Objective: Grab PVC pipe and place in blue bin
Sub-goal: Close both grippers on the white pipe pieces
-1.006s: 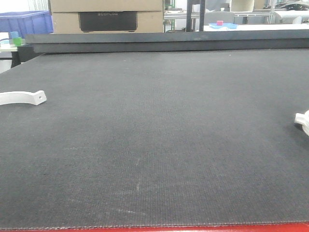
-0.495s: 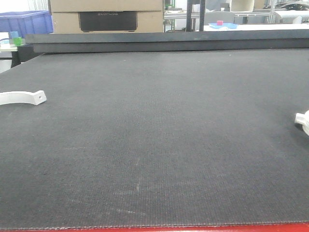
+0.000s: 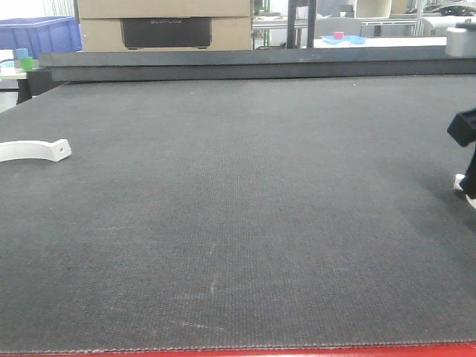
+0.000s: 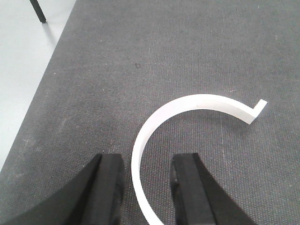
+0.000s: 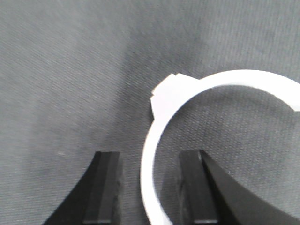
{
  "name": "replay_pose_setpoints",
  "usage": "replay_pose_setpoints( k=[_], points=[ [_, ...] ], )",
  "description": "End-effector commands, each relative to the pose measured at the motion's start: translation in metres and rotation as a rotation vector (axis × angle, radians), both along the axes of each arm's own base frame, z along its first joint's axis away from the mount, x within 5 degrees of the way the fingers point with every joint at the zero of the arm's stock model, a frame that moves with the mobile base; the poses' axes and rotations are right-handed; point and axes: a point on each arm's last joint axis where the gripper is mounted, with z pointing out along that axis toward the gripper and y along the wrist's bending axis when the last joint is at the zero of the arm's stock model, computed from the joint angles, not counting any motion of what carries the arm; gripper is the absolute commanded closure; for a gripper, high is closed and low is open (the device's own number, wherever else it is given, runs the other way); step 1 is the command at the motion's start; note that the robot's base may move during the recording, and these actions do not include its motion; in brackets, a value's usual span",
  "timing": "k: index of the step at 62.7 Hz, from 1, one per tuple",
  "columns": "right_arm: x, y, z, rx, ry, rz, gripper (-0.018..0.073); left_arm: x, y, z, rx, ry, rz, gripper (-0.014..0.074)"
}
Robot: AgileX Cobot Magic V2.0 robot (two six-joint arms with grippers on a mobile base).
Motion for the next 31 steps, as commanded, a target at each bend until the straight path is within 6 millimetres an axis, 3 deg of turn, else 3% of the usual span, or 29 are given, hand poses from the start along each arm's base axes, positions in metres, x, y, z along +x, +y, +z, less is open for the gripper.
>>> replay_pose_setpoints(
  k=[1,31],
  points=[
    [0.003,-0.001,0.0,-0.028,-0.009,0.023,0.0376,0.002,0.002,0.005,0.0,-0.03,0.008,0.0402],
    [0.012,-0.003,-0.023,-0.029,0.041,0.025,0.0377,0.003,0.002,0.007,0.003,-0.051,0.008,0.0402]
  ],
)
